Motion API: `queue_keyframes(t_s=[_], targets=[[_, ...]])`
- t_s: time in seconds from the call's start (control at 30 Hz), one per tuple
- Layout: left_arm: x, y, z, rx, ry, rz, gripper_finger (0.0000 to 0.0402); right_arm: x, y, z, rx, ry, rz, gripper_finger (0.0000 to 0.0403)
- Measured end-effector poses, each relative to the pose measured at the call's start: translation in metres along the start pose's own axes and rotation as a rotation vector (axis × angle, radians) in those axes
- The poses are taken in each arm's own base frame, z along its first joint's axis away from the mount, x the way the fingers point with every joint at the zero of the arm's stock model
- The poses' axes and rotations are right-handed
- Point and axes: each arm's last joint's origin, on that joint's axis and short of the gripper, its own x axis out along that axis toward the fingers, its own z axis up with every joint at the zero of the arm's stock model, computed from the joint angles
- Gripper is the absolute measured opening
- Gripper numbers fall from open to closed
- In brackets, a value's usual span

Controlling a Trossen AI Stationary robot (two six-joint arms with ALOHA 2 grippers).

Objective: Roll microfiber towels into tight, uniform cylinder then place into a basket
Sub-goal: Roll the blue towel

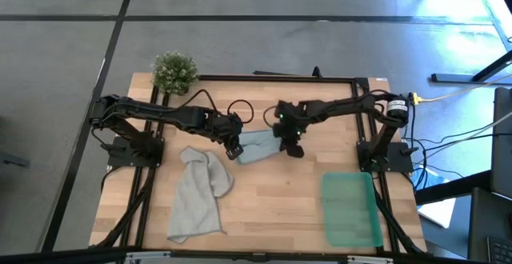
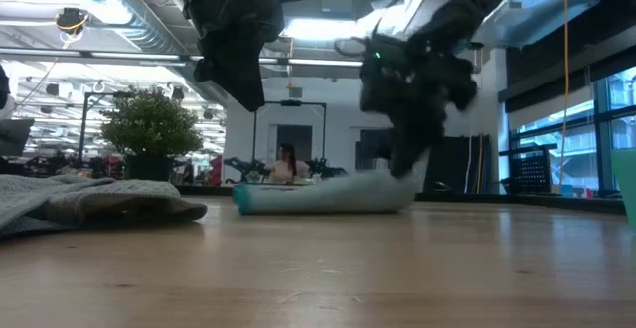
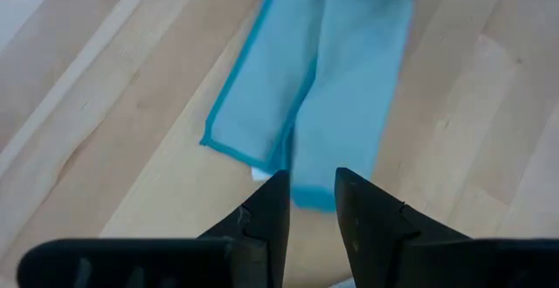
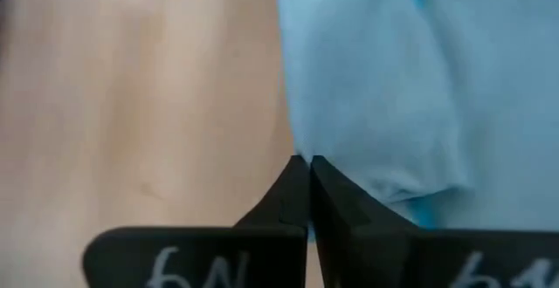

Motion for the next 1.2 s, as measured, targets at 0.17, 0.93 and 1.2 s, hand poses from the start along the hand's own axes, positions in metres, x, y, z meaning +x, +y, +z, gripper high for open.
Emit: queue_keyframes(t_s=[0.17, 0.93, 1.2], targets=[[0.000, 0.000, 0.000, 0.007, 0.000, 0.000, 0.0089, -0.022, -0.009, 0.015, 0.185, -0.063, 0.131, 0.0003], [0.000, -0.003, -0.002, 0.042, 0.005, -0.008, 0.0089, -0.030, -0.076, -0.012, 0.789, -0.088, 0.231, 0.0004], [-0.001, -0.005, -0.003, 0.053, 0.004, -0.011, 0.0089, -0.042, -0.095, -0.018, 1.041, -0.140, 0.147, 0.0007]])
